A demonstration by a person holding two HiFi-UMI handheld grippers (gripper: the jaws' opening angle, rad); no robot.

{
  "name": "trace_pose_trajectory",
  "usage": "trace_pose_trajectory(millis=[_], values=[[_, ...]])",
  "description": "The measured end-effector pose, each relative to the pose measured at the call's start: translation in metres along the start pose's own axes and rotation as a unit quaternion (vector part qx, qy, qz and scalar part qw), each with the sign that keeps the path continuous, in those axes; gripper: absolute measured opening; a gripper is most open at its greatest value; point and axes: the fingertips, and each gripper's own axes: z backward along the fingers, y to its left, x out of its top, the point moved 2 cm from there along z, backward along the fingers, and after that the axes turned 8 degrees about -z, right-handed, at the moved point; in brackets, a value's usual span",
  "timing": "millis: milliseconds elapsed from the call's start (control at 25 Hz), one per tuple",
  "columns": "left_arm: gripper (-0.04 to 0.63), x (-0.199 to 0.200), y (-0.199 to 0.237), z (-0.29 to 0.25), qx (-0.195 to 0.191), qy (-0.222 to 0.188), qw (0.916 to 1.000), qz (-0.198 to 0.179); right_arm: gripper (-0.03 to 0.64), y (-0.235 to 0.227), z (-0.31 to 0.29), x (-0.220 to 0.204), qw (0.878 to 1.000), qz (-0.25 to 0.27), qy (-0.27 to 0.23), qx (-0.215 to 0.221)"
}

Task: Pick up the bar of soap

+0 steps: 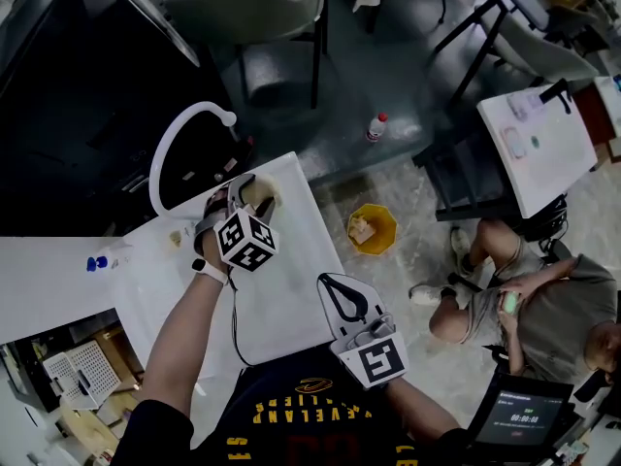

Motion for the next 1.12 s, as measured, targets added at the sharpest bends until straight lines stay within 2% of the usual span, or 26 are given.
trace_pose_trajectory(millis=[280,480,680,840,1120], values=[[0.264,0.039,0.002,0.053,0.035,-0.084,0.9955,0.028,0.017,0.003,0.005,0.010,1.000,-0.003,-0.010,-0.009],[0.264,0.063,0.001,0.097,0.046,-0.158,0.9833,0.077,0.017,-0.007,0.008,0.008,0.999,0.010,0.011,-0.028],[0.264,0.066,-0.002,0.157,0.051,-0.214,0.9687,0.115,0.017,0.015,0.013,0.020,1.000,0.017,-0.003,-0.026],[0.264,0.062,-0.003,0.188,0.057,-0.243,0.9576,0.144,0.017,0.023,0.016,0.031,0.999,0.033,-0.006,-0.028],[0.264,0.047,0.001,0.226,0.078,-0.263,0.9467,0.169,0.017,0.043,0.017,0.045,0.998,0.051,-0.036,-0.006]])
